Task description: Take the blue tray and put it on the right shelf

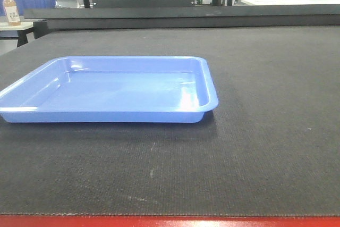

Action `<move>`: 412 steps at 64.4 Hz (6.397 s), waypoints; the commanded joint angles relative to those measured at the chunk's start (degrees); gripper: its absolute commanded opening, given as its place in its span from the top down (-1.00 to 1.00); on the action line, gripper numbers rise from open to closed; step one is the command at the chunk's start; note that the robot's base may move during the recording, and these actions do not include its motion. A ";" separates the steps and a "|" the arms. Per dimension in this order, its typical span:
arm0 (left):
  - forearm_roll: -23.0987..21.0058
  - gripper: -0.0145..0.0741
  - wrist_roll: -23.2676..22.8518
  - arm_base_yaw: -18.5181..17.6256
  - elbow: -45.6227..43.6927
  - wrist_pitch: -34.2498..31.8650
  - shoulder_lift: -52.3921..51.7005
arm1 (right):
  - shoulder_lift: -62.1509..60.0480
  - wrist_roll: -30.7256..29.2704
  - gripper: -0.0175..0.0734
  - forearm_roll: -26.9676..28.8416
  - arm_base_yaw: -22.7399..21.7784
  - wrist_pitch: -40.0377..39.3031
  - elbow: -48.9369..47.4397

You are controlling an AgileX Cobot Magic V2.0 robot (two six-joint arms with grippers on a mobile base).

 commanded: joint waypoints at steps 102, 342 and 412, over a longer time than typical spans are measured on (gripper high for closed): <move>-0.01 -0.14 -0.39 -5.26 -79.57 47.13 94.97 | 108.74 25.16 -0.64 -10.13 31.37 57.99 -97.52; 7.78 0.78 -25.78 -39.20 -74.94 70.83 73.69 | 56.73 25.16 0.49 -15.38 31.31 63.27 -60.84; 5.12 0.78 -25.78 -39.20 -74.94 71.08 73.69 | 56.73 25.16 0.49 -15.43 31.31 63.26 -60.84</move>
